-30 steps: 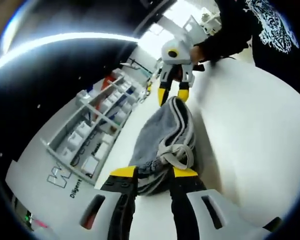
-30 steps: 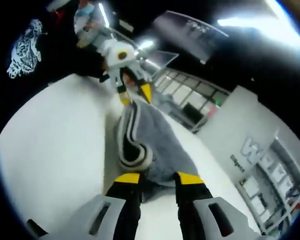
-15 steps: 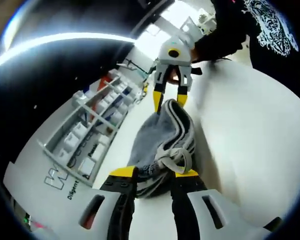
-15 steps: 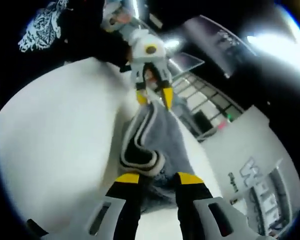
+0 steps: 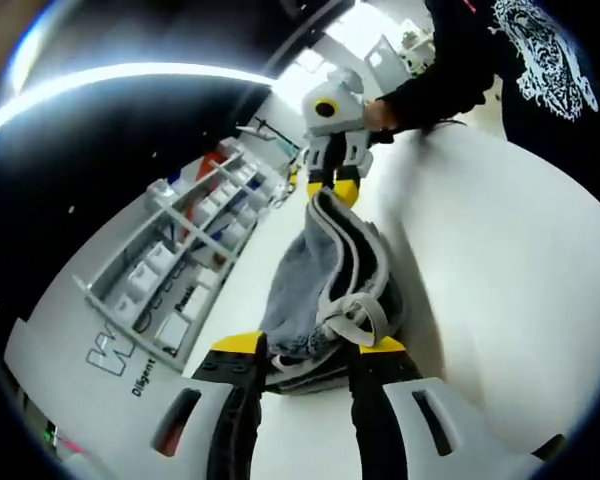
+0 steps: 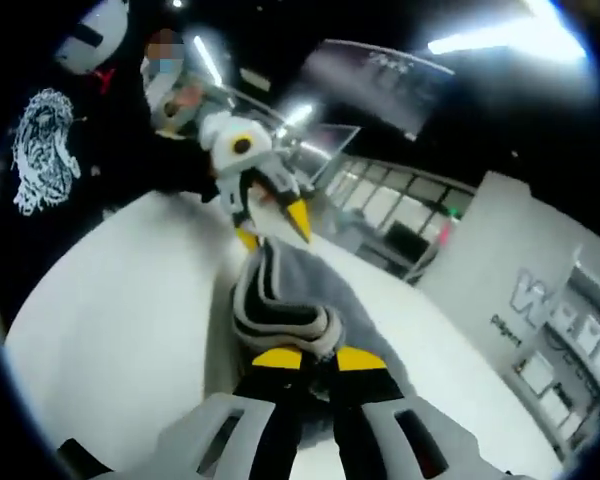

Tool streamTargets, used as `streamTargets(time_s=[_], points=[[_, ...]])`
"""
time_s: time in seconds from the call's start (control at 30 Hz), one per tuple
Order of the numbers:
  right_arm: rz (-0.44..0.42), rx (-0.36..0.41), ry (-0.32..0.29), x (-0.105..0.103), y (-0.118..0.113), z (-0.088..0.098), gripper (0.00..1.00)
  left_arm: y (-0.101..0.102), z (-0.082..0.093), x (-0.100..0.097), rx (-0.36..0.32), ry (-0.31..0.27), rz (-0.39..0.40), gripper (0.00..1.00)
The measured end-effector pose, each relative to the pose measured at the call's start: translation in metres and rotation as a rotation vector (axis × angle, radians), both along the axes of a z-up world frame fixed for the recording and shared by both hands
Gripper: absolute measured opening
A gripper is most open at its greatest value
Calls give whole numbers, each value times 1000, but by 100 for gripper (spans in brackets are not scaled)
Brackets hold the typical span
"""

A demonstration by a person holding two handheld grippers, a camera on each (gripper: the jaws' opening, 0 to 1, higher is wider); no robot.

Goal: Open the folded towel by lifting each exposed corner and separating the folded layers until the towel lies flat within the target outline without major curled edges

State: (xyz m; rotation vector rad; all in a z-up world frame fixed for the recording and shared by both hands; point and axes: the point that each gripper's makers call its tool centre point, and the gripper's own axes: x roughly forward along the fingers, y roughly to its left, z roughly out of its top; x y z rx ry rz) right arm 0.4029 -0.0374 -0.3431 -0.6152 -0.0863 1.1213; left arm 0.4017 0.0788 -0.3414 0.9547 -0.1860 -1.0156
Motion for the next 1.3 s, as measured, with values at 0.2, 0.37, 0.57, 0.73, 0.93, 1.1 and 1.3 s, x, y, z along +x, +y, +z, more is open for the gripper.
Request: streamTargets(time_s=[0.2, 0.37, 0.57, 0.73, 0.93, 1.1, 1.3], points=[[-2, 38, 37, 2, -1, 0, 3, -3, -18, 1, 64, -8, -5, 30], [-1, 36, 36, 0, 2, -2, 3, -5, -24, 0, 85, -19, -11, 21], [-4, 53, 46, 2, 1, -1, 3, -6, -18, 1, 55, -9, -8, 9], [-13, 70, 49, 3, -1, 2, 3, -6, -13, 3, 28, 6, 0, 7], [-18, 79, 41, 5, -2, 4, 3, -3, 4, 8, -14, -1, 18, 6], [-22, 70, 30, 5, -2, 4, 3, -2, 9, 12, -27, -5, 28, 6], [-24, 64, 28, 5, -3, 5, 3, -3, 8, 11, -26, 9, 22, 6]])
